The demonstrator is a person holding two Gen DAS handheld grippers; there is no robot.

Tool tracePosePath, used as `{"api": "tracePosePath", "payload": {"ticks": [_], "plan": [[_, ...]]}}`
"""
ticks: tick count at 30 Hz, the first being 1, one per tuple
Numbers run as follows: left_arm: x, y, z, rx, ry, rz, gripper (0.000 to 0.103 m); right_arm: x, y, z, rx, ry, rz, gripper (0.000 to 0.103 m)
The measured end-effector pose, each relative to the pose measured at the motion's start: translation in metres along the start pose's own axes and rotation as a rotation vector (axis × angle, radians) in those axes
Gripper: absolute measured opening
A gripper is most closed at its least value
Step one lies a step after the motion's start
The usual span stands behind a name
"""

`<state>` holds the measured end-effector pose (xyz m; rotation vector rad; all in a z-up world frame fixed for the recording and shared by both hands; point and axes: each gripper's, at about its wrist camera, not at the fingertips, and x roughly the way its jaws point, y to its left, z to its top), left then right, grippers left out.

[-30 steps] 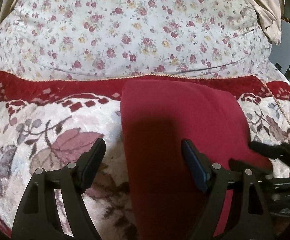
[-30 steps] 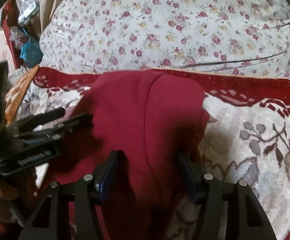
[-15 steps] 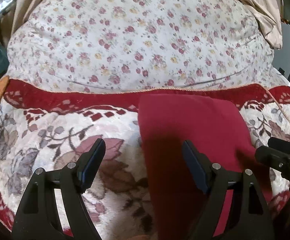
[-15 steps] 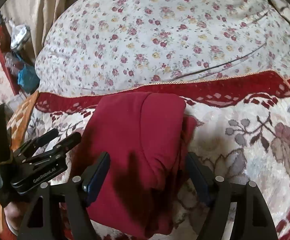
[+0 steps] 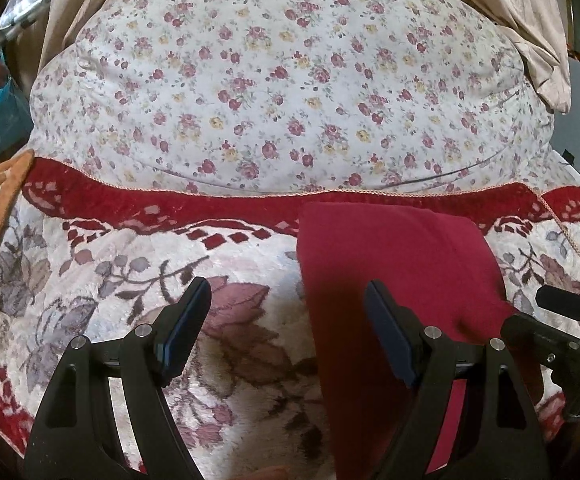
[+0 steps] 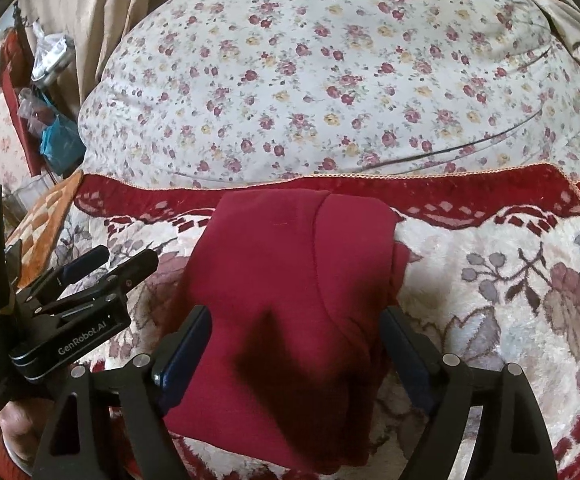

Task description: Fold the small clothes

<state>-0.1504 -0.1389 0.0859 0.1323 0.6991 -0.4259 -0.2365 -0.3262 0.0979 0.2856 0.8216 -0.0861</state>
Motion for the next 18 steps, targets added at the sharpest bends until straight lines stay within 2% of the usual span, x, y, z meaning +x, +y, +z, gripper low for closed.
{"api": "tracePosePath", "payload": {"ticks": [18], "plan": [[0.002,0.000,-0.001,0.005,0.008,0.006,0.079,0.013,0.006,-0.002,-0.007,0.027,0.010,0.084]]}}
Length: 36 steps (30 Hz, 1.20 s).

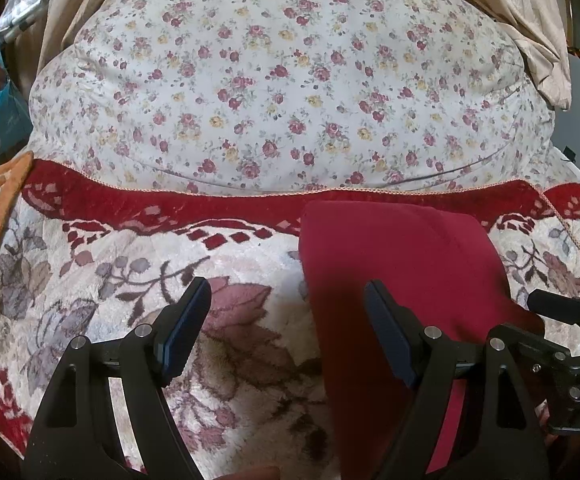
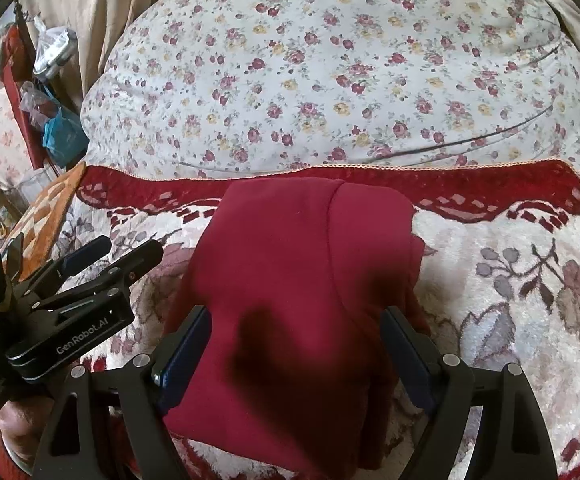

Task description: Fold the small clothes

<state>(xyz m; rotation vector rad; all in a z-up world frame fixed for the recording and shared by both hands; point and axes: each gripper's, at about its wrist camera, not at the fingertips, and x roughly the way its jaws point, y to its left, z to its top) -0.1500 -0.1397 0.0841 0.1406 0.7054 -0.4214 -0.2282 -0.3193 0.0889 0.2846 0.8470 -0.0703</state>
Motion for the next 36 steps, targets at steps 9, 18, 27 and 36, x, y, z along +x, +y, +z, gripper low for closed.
{"api": "tracePosePath", "payload": {"ticks": [9,18,27,36], "plan": [[0.003,0.000,0.001,0.008,0.010,-0.001,0.079,0.006,0.000,0.001,0.005,0.008,0.002,0.084],[0.008,0.001,0.002,0.016,0.019,-0.008,0.079,0.011,-0.001,0.002,-0.002,0.016,0.003,0.085],[0.008,0.001,0.001,0.016,0.021,-0.010,0.079,0.014,0.000,0.001,-0.009,0.021,0.002,0.087],[0.011,0.001,0.000,0.015,0.026,-0.013,0.079,0.017,0.002,0.001,-0.020,0.026,-0.001,0.089]]}}
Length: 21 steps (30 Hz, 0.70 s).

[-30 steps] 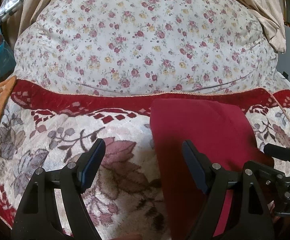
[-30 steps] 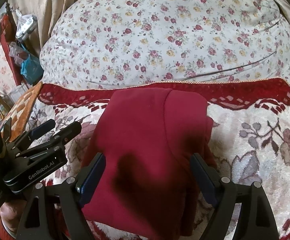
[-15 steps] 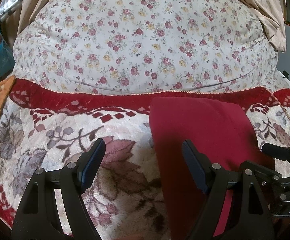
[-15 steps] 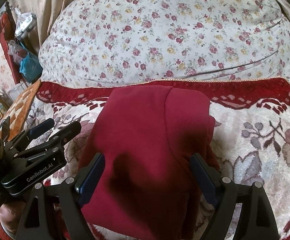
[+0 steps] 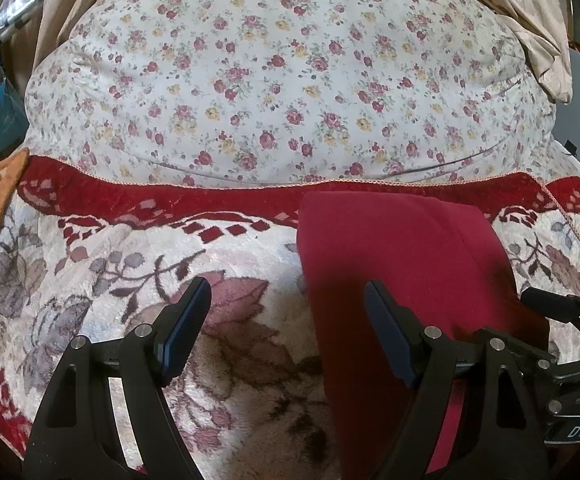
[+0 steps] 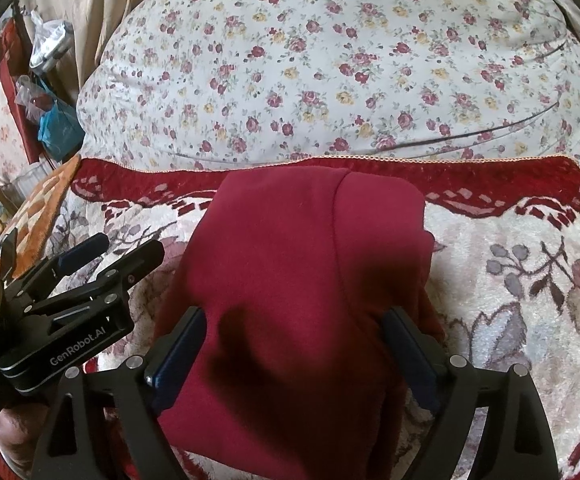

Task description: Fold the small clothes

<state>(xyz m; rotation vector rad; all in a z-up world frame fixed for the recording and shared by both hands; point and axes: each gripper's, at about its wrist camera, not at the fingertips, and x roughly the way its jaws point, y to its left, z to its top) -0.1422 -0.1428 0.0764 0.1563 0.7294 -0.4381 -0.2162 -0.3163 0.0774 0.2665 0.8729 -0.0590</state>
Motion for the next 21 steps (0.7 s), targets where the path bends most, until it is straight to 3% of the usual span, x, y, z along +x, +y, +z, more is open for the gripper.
{"api": "tracePosePath", "payload": {"ticks": [21], "plan": [[0.0015,-0.0007,-0.0018,-0.009,-0.005,-0.013,0.079,0.0043,-0.0006,0.0023,-0.011,0.017,-0.005,0.090]]}}
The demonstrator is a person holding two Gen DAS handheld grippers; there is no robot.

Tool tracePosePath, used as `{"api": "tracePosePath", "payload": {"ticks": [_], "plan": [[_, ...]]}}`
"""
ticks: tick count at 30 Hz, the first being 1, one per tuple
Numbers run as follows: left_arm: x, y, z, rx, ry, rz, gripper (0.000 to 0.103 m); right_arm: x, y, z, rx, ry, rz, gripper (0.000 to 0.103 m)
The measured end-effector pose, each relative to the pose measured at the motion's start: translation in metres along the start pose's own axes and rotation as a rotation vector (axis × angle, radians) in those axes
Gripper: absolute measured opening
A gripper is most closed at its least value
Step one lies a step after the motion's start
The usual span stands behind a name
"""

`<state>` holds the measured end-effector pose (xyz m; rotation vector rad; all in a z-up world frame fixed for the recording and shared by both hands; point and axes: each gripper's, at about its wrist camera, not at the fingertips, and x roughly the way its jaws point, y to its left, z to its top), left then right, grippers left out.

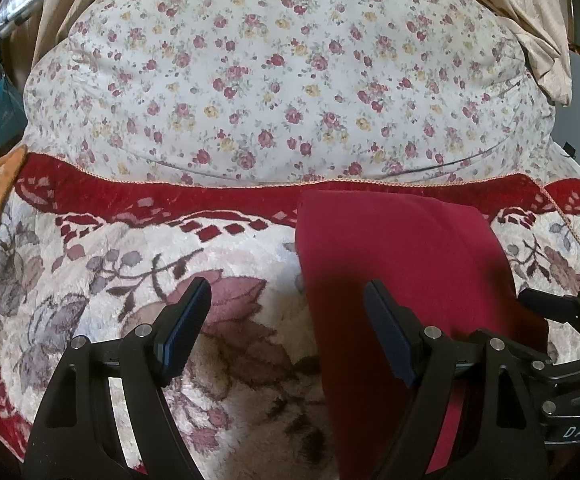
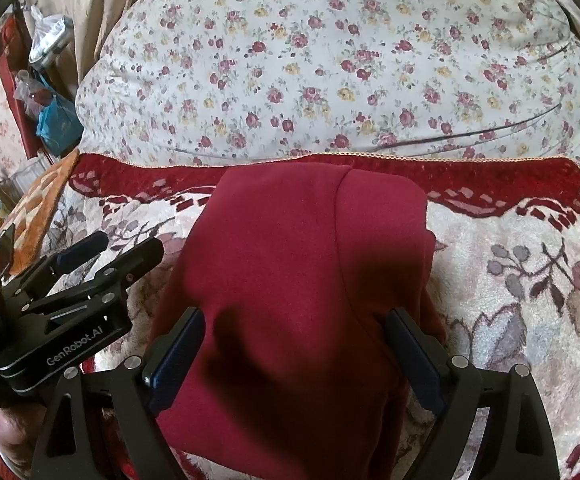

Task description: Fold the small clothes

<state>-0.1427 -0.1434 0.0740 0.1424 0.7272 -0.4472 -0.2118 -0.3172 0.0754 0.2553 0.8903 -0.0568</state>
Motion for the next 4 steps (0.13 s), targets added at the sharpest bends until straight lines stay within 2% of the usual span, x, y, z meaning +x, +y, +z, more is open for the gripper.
{"api": "tracePosePath", "payload": {"ticks": [4], "plan": [[0.0003,0.0037,0.0010,-0.004,-0.004,-0.014,0.079,0.0004,-0.0035,0.0014,0.003,0.001,0.008,0.090]]}}
